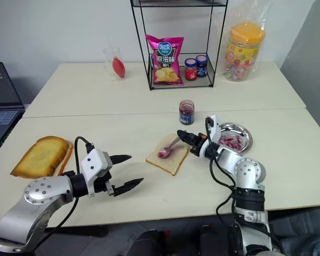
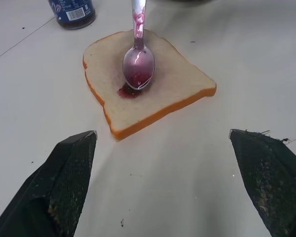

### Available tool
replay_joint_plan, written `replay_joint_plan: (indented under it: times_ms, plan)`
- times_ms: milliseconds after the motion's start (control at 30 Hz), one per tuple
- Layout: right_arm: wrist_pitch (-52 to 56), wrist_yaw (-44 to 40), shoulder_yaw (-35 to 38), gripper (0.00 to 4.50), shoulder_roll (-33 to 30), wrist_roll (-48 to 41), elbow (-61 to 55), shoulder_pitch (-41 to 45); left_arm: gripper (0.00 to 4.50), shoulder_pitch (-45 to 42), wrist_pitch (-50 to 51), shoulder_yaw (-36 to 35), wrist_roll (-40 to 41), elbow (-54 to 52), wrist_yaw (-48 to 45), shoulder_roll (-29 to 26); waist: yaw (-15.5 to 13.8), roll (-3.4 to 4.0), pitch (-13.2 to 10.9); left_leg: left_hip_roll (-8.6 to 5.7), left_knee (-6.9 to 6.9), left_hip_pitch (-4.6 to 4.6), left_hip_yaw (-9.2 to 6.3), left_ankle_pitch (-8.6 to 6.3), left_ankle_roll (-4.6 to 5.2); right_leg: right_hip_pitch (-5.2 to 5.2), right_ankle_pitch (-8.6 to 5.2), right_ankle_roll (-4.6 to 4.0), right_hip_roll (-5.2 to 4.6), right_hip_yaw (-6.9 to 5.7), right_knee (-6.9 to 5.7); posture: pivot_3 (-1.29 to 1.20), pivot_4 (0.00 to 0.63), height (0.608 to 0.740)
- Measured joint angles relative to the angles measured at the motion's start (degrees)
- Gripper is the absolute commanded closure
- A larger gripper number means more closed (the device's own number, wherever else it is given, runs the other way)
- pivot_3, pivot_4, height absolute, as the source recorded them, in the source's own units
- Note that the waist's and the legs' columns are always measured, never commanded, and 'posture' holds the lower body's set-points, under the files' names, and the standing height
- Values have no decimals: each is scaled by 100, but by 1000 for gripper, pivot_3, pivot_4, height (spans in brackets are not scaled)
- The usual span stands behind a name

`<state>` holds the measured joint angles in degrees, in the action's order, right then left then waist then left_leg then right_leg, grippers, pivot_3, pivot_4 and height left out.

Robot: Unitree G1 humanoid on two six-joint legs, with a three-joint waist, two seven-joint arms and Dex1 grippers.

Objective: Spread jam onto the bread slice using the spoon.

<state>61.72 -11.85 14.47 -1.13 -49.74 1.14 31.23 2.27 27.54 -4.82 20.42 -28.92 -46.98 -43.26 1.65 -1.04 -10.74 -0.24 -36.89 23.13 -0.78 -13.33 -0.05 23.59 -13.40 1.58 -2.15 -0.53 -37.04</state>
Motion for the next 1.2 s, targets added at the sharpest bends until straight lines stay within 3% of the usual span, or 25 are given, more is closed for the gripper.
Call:
replay_joint_plan:
  times_ms: [567, 833, 1200]
  plan:
    - [-1327, -572, -244, 4487, -213, 807, 1285, 452, 0, -84, 38, 3, -29, 6, 2, -27, -4, 0, 0, -1, 0, -5, 2, 0, 0, -5, 0, 0, 0, 1, 0, 0, 150, 740]
    - [-1809, -169, 337, 4487, -66, 786, 1659, 782, 0, -87, -75, 30, -92, 40, 8, -27, -6, 0, 0, -1, 0, -7, 3, 0, 0, -8, 1, -1, 0, 3, 1, 0, 150, 740]
    - [-210, -49, 369, 4487, -198, -154, 338, 168, 0, -72, -76, 28, -75, 34, 20, -17, -2, 1, 0, 2, 15, -7, -2, 0, 0, -2, -7, -11, 0, -2, -1, 0, 150, 740]
